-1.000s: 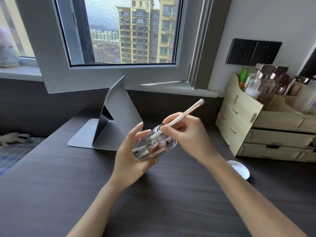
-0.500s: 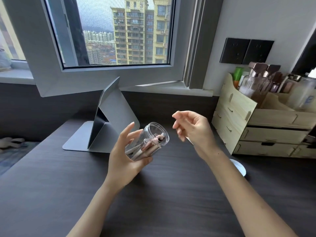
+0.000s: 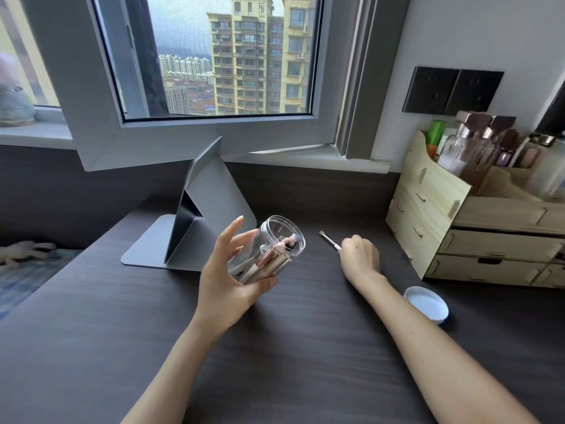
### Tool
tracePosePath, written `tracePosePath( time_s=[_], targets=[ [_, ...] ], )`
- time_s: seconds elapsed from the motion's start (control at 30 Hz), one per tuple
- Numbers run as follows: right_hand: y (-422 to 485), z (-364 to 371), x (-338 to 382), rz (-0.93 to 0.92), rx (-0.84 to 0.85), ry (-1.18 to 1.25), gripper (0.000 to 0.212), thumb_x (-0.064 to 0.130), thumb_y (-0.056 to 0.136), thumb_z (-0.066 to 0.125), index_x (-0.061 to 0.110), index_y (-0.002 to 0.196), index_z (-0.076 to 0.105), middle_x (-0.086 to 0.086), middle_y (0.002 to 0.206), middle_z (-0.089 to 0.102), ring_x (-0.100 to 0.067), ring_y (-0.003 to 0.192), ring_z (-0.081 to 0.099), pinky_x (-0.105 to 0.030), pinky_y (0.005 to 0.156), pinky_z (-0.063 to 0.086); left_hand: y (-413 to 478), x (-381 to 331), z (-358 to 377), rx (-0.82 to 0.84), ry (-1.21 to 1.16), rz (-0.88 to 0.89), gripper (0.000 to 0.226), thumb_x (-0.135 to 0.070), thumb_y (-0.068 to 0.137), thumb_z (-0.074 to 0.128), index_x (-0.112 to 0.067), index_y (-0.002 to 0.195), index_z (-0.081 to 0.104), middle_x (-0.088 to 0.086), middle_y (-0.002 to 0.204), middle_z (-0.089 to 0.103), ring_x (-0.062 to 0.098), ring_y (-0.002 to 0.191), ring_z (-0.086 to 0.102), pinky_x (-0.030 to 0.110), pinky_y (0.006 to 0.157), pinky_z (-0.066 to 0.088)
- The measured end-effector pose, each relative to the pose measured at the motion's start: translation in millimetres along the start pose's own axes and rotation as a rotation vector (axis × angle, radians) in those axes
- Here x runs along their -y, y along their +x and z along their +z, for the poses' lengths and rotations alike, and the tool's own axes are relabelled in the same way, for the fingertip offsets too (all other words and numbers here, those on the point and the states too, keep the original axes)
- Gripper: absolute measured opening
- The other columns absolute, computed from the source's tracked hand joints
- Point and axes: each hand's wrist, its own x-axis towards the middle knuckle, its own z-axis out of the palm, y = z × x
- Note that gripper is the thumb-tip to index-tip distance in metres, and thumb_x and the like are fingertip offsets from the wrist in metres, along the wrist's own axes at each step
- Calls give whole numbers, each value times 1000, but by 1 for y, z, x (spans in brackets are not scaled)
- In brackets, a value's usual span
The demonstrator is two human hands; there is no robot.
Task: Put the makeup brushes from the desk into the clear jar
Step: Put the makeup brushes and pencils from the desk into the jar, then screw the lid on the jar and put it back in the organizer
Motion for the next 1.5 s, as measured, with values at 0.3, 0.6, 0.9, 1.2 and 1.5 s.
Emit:
tracePosePath(
  time_s=[0.3,0.6,0.9,1.2,1.5],
  targets=[
    [-49,-106,18,-87,-386,1639,16,3,88,54,16,79,54,-8,71,64,-6,52,65,-19,47,53,-2,-2,3,-3,3,9,97,-18,51,85,-55,127,38,-15,118,63,6,115,58,19,94,46],
    [-79,-111,59,-360,-278,807,18,26,85,65,12,89,74,8,80,60,-15,86,55,-28,78,45,-4,-3,4,14,-49,-15,101,1,54,88,-47,129,39,-20,112,63,-4,108,59,6,86,43],
    [-83,-104,41,-296,-125,1087,22,33,93,52,23,104,68,8,107,65,-10,101,59,-17,79,44,-6,-14,6,19,-178,-117,97,-11,48,87,-49,125,43,0,116,63,25,111,61,50,105,43],
    [-101,-64,-83,175,374,15,60,47,87,53,28,141,33,-10,141,41,-34,129,37,-43,105,36,-9,-9,12,143,-232,-115,98,-11,57,81,-38,139,33,14,119,60,32,113,59,42,102,47],
    [-91,-68,-66,29,214,596,54,51,79,63,35,129,52,0,122,57,-19,116,54,-31,95,43,-4,-22,7,223,-53,14,97,-21,66,76,-38,143,18,-3,139,42,3,131,40,30,106,42]
  ],
)
